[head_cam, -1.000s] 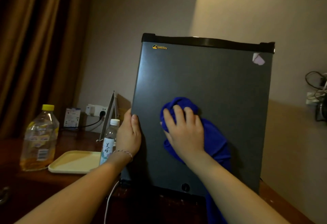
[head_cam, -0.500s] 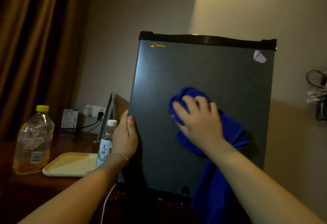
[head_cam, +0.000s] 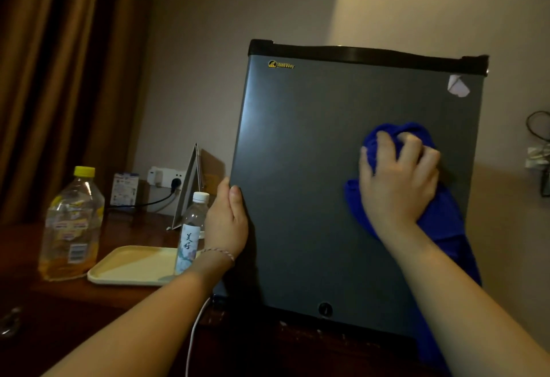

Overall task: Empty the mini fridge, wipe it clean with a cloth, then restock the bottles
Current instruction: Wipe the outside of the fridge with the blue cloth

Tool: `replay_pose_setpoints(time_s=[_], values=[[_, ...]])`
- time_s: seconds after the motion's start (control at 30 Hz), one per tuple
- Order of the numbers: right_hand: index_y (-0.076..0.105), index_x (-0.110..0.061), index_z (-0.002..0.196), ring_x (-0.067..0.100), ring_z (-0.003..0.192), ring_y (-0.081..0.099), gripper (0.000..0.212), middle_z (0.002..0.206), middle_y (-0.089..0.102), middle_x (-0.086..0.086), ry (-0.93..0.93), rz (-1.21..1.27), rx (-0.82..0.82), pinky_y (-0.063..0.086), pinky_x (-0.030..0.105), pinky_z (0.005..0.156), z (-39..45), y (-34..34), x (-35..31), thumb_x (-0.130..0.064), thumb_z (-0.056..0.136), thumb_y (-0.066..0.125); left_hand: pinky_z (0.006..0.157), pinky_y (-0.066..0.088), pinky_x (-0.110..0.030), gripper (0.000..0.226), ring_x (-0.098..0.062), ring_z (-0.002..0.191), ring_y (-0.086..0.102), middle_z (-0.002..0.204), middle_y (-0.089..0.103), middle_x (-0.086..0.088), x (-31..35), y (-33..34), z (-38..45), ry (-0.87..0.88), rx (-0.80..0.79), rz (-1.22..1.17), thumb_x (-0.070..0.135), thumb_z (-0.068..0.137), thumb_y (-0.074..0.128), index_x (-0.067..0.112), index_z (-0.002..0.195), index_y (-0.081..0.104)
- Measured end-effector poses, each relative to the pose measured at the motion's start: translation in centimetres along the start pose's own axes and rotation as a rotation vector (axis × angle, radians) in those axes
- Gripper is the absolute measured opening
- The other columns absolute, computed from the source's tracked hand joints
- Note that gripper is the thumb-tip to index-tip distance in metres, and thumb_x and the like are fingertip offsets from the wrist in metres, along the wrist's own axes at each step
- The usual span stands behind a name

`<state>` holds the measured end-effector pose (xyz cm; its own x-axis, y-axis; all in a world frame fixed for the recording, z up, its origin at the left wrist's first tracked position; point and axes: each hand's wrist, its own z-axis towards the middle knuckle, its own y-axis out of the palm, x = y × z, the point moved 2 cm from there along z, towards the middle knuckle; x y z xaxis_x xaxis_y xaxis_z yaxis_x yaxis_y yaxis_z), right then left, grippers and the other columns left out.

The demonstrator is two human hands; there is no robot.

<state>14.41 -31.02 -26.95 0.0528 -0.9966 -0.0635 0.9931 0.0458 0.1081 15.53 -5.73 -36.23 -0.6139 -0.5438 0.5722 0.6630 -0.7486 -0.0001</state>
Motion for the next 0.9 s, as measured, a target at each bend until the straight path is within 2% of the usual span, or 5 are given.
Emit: replay_pose_setpoints(time_s=[0.17, 0.47, 0.6, 0.77, 0.9], values=[[0.058, -0.024, 0.128, 0.036, 0.105, 0.053, 0.043, 0.127, 0.057, 0.011, -0.178, 0.028, -0.038, 0.043, 0.043, 0.074, -0.7, 0.3, -6.2, -0.042, 0.089, 0.056, 0.068, 0.038, 0.005, 0.023, 0.026, 0.087, 0.052, 0.097, 0.051, 0.028, 0.2, -0.4, -0.5, 0.004, -0.069, -0.035, 0.031, 0.106, 0.026, 0.036, 0.125, 0.039], [0.061, -0.017, 0.129, 0.035, 0.115, 0.056, 0.062, 0.13, 0.06, 0.013, -0.814, 0.128, -0.125, 0.05, 0.046, 0.084, -0.9, 0.9, -13.8, -0.039, 0.074, 0.077, 0.071, 0.033, 0.005, 0.022, 0.031, 0.086, 0.045, 0.094, 0.047, 0.03, 0.4, -0.6, -1.1, 0.009, -0.032, -0.034, 0.025, 0.107, 0.028, 0.038, 0.123, 0.036], [0.06, -0.017, 0.129, 0.033, 0.119, 0.053, 0.061, 0.129, 0.058, 0.012, -0.874, 0.122, -0.115, 0.047, 0.045, 0.086, 2.9, 1.3, -14.5, -0.038, 0.074, 0.076, 0.07, 0.039, -0.004, 0.024, 0.016, 0.091, 0.056, 0.097, 0.056, 0.026, -0.3, -0.2, -0.9, -0.007, -0.01, -0.02, 0.034, 0.105, 0.026, 0.046, 0.123, 0.038], [0.054, -0.019, 0.135, 0.036, 0.131, 0.041, 0.053, 0.143, 0.046, 0.014, -0.691, 0.121, -0.15, 0.041, 0.05, 0.098, 9.2, 1.8, -15.8, -0.045, 0.09, 0.061, 0.071, 0.038, -0.001, 0.023, 0.02, 0.09, 0.054, 0.098, 0.056, 0.024, -0.6, -0.3, -0.7, -0.02, -0.049, 0.002, 0.036, 0.105, 0.025, 0.046, 0.121, 0.036], [0.059, -0.015, 0.129, 0.037, 0.117, 0.052, 0.05, 0.131, 0.055, 0.016, -0.658, 0.082, -0.152, 0.05, 0.044, 0.083, 8.5, 1.9, -16.5, -0.046, 0.089, 0.063, 0.07, 0.035, 0.004, 0.022, 0.028, 0.087, 0.049, 0.095, 0.051, 0.031, -0.4, -0.5, -0.8, -0.027, -0.043, -0.02, 0.03, 0.106, 0.028, 0.042, 0.122, 0.037]])
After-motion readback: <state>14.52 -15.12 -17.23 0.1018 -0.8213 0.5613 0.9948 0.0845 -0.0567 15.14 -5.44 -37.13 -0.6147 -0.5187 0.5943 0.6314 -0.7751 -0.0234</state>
